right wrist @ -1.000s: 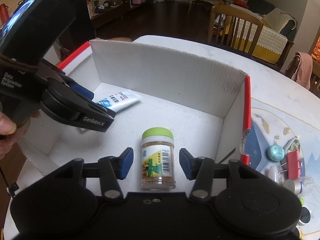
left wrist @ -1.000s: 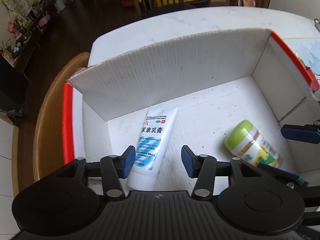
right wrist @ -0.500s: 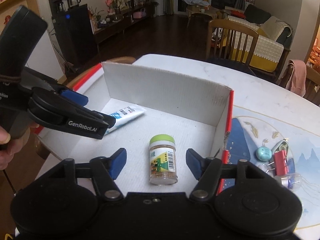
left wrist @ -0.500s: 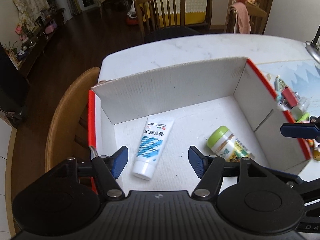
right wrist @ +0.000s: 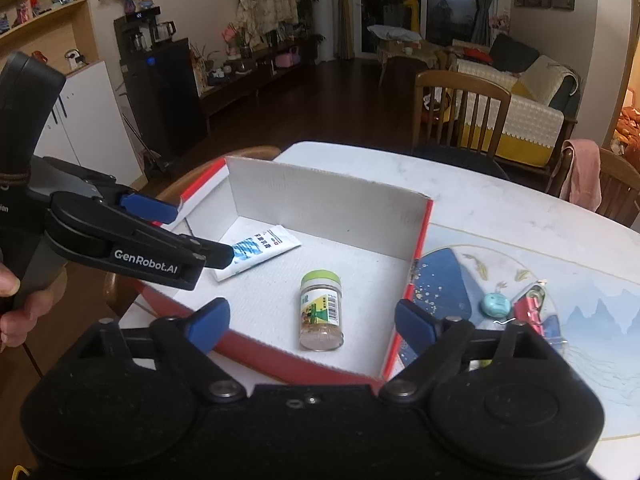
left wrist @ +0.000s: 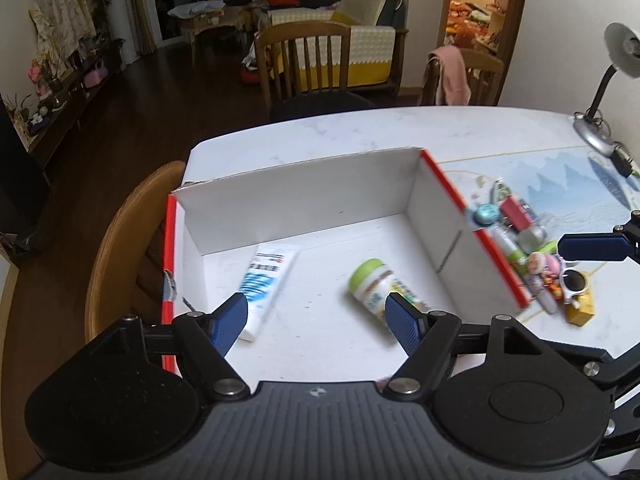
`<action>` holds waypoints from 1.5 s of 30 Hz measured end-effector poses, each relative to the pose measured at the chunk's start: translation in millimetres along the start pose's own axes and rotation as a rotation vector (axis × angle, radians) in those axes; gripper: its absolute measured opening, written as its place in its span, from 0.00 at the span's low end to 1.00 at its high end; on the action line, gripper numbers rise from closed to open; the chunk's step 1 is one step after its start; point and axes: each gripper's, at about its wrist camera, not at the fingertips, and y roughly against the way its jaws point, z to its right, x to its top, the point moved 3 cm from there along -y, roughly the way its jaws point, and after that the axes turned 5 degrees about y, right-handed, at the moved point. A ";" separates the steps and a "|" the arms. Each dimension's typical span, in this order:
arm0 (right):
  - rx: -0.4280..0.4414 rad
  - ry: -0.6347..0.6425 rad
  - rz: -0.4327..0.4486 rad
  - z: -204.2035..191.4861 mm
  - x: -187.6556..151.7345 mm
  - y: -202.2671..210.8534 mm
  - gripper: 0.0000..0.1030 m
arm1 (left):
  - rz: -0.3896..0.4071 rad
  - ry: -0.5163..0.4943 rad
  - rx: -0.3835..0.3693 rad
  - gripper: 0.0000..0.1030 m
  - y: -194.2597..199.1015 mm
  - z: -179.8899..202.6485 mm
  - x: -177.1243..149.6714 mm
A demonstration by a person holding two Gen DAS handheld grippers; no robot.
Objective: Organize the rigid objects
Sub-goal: 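Open the left tool releasing the tube while the right tool releases the jar in the box, then move both tools back toward the pile of items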
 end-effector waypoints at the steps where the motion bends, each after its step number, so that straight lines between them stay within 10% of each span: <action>1: 0.000 -0.002 0.006 1.7 -1.1 4.4 0.92 | 0.005 0.000 -0.001 0.73 3.1 3.4 -1.2; 19: -0.020 -0.081 0.096 77.4 -61.8 79.7 0.95 | 0.091 0.048 -0.089 0.98 31.5 96.5 -19.9; 45: -0.074 -0.155 -0.034 183.8 -165.7 62.2 0.92 | 0.040 -0.112 -0.185 1.00 -45.6 252.9 -47.5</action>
